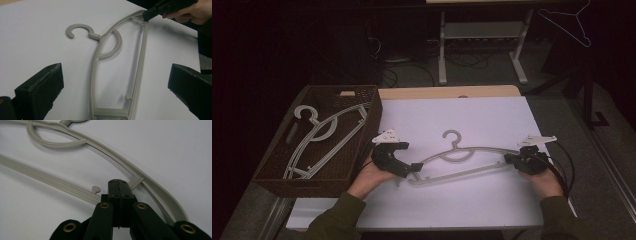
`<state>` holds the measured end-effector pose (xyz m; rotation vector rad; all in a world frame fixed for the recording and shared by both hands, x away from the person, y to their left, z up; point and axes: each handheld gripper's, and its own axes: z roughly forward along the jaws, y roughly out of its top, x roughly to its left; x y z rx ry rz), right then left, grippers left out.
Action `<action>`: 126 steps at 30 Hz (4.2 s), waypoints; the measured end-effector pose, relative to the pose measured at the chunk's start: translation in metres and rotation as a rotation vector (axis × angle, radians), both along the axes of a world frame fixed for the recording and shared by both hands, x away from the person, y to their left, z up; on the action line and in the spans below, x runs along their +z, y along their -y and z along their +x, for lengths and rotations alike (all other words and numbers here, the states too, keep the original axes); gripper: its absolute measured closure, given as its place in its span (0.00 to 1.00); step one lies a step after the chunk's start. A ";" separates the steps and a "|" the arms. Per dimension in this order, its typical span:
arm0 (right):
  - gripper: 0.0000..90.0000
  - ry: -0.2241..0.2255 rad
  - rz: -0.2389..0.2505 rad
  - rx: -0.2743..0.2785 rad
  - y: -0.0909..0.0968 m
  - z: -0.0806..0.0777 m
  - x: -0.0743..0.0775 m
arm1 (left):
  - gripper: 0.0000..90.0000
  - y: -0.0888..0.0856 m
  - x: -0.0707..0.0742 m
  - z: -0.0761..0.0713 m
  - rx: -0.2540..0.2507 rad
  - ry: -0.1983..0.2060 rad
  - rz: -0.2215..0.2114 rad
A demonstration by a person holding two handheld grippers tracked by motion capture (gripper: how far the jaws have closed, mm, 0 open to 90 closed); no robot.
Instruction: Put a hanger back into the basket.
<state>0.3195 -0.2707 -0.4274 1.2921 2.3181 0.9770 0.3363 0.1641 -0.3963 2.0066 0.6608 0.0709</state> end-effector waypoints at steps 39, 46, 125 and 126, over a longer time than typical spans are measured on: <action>1.00 -0.059 0.020 0.004 0.002 -0.006 -0.006 | 0.25 0.042 -0.024 0.036 -0.044 -0.028 0.182; 1.00 -0.056 0.022 0.005 0.003 -0.006 -0.007 | 0.44 0.062 -0.034 0.046 -0.117 -0.062 0.224; 0.18 0.149 0.136 0.025 -0.007 -0.051 0.021 | 0.91 0.016 0.077 0.049 -0.042 0.021 0.264; 0.17 0.149 0.137 0.025 -0.008 -0.051 0.020 | 0.91 0.013 0.080 0.049 -0.035 0.022 0.265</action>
